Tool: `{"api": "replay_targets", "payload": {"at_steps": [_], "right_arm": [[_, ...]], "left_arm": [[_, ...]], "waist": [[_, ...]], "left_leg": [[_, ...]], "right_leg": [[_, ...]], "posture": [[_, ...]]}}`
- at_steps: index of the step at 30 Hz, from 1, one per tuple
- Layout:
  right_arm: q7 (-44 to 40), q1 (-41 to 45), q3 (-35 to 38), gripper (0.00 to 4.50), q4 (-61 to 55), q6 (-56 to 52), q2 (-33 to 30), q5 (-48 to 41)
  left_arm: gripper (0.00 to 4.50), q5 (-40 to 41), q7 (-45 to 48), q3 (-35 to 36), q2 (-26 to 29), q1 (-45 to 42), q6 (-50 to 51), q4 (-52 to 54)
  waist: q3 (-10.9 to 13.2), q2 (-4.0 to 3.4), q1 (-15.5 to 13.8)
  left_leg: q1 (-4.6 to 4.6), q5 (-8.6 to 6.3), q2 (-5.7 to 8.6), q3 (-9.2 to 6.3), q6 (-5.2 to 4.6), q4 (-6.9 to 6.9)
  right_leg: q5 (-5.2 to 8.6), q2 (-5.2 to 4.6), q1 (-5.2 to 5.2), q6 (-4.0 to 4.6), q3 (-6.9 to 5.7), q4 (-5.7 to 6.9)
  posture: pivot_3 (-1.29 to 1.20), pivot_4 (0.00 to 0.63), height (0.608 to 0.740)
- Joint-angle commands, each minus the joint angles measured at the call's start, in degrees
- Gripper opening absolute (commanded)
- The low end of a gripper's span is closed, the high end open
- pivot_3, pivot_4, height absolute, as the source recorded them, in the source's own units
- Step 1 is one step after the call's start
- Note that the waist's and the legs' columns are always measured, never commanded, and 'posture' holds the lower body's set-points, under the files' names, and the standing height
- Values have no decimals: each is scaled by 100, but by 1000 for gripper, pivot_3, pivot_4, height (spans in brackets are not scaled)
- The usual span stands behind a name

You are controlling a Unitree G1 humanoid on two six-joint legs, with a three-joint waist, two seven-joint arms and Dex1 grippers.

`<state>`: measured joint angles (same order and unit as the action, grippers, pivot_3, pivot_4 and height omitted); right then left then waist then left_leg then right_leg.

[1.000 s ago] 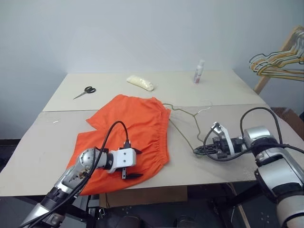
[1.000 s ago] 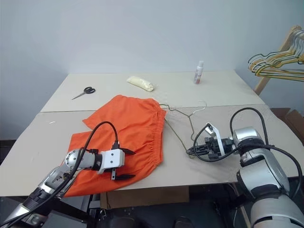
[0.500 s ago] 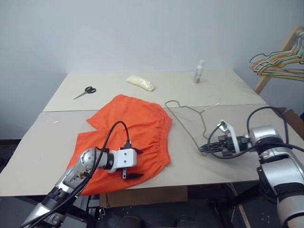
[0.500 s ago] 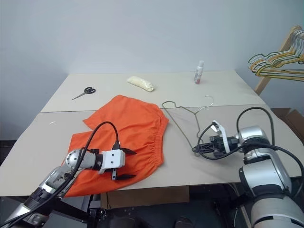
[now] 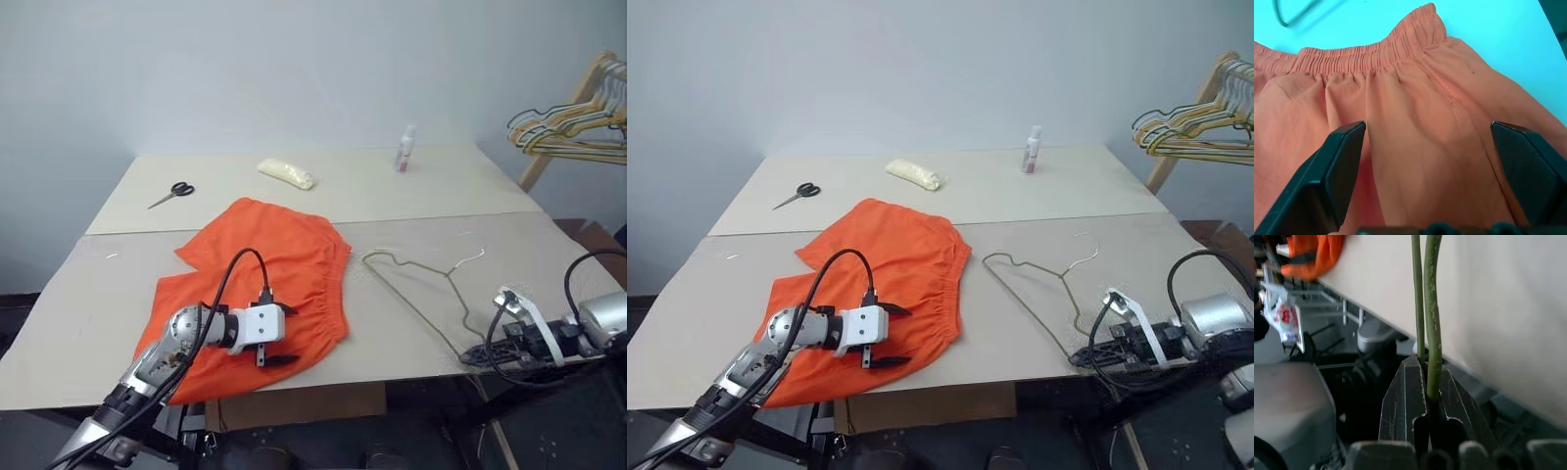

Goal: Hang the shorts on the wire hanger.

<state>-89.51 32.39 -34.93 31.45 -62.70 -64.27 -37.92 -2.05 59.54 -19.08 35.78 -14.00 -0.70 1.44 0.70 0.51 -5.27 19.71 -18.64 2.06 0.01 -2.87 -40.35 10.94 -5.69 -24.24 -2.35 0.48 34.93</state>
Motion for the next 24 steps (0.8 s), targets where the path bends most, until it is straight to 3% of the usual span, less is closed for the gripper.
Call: {"api": "replay_targets", "payload": {"at_steps": [1, 8, 18, 24], "right_arm": [[-299, -4, -243, 0, -417, -49, -104, -436], [-299, 35, -557, 0, -688, -32, -77, -789], [-299, 358, -315, 0, 42, 23, 143, -845], [-299, 342, -423, 0, -181, 60, 86, -974]], "left_arm": [[4454, 87, -17, 170, 60, -104, -73, 78], [4454, 82, -37, 165, 50, -93, -81, 91], [4454, 80, -37, 170, 87, -53, -84, 116], [4454, 82, -33, 161, 87, -51, -81, 128]], "waist": [[0, 1, -6], [1, 2, -53], [1, 2, -111], [1, 2, -162]], "left_leg": [[-2, 0, -1, 0, -1, 0], [9, -2, 1, -2, -4, -5], [9, -3, 0, -2, -6, -6], [13, -4, 0, -2, -7, -6]], "right_leg": [[0, 1, 2, 0, 0, 0], [0, -2, -3, -1, -2, -3], [0, -2, -3, -1, -3, -4], [0, -2, -7, -1, -3, -4]], "posture": [[129, 0, 740], [135, 0, 740], [139, 0, 740], [142, 0, 740]]}}
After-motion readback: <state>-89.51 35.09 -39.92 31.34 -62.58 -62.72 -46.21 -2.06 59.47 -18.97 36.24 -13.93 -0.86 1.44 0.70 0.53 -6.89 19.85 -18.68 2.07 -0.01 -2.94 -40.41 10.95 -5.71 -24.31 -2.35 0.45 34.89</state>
